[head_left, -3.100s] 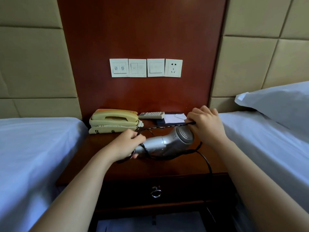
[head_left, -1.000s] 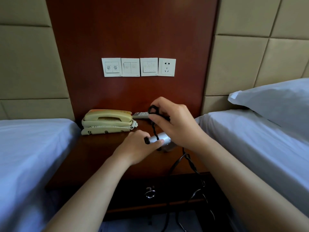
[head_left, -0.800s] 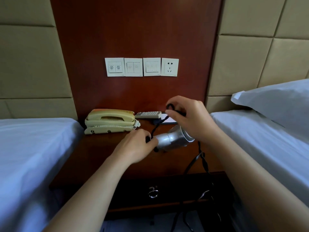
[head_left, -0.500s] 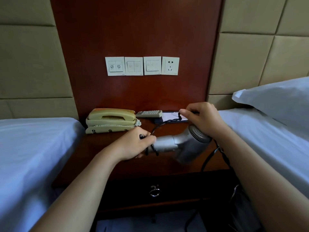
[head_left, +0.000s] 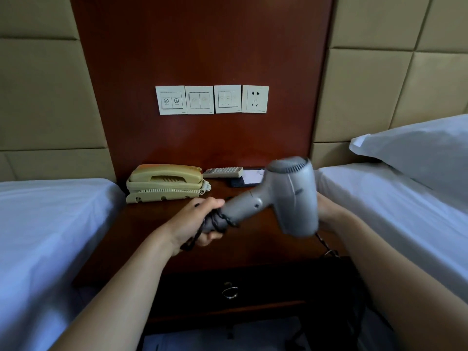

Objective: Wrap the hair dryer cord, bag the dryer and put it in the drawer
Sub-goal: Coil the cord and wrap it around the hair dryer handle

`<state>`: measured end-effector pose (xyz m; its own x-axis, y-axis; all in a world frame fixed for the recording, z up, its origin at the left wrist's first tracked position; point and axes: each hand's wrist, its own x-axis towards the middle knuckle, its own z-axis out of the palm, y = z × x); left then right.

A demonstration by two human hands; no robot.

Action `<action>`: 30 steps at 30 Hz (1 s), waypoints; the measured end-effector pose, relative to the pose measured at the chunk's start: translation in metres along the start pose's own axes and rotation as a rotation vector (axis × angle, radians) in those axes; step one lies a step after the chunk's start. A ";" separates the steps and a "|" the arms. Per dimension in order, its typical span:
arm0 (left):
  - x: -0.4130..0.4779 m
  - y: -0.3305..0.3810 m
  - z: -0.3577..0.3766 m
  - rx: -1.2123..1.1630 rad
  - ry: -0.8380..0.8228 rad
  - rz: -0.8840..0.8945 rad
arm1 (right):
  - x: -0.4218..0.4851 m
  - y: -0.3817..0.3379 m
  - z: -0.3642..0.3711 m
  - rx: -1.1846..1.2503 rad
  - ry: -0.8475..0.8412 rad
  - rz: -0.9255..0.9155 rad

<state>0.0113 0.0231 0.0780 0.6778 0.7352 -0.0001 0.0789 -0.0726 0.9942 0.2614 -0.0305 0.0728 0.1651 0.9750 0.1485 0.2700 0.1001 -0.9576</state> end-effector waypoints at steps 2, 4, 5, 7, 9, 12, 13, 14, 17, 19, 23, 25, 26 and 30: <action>0.004 -0.003 0.000 -0.183 0.006 0.005 | 0.003 0.001 0.005 0.113 -0.064 0.062; 0.008 -0.006 0.003 -0.329 0.049 0.022 | 0.009 0.008 0.009 0.186 -0.106 0.124; 0.010 -0.006 0.005 -0.385 0.082 0.029 | 0.009 0.006 0.014 0.212 -0.125 0.119; 0.013 -0.006 0.009 -0.460 0.152 0.031 | 0.006 0.001 0.019 0.218 -0.150 0.086; 0.015 -0.005 0.010 -0.482 0.223 0.029 | 0.003 -0.009 0.023 0.170 -0.130 0.055; 0.017 -0.005 0.014 -0.479 0.311 0.009 | -0.002 -0.022 0.029 -0.116 -0.021 -0.105; 0.017 -0.005 0.016 -0.471 0.329 -0.005 | -0.003 -0.024 0.032 -0.231 0.026 -0.172; 0.017 -0.004 0.019 -0.457 0.340 -0.018 | -0.004 -0.025 0.035 -0.324 0.066 -0.231; 0.013 -0.002 0.023 -0.421 0.302 -0.040 | -0.006 -0.025 0.040 -0.464 0.149 -0.333; 0.010 -0.001 0.023 -0.433 0.220 -0.046 | -0.007 -0.026 0.040 -0.483 0.192 -0.358; 0.005 0.000 0.025 -0.432 0.105 -0.076 | -0.010 -0.030 0.043 -0.513 0.195 -0.386; 0.006 -0.001 0.026 -0.380 0.101 -0.074 | -0.011 -0.032 0.047 -0.547 0.179 -0.391; 0.007 -0.001 0.026 -0.347 0.109 -0.067 | -0.011 -0.033 0.050 -0.571 0.172 -0.396; 0.008 0.000 0.026 -0.180 0.181 -0.039 | -0.014 -0.037 0.058 -0.626 0.132 -0.440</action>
<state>0.0357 0.0109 0.0750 0.5339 0.8448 -0.0357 -0.0396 0.0672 0.9970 0.1940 -0.0364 0.0914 0.0198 0.8360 0.5483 0.8159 0.3035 -0.4922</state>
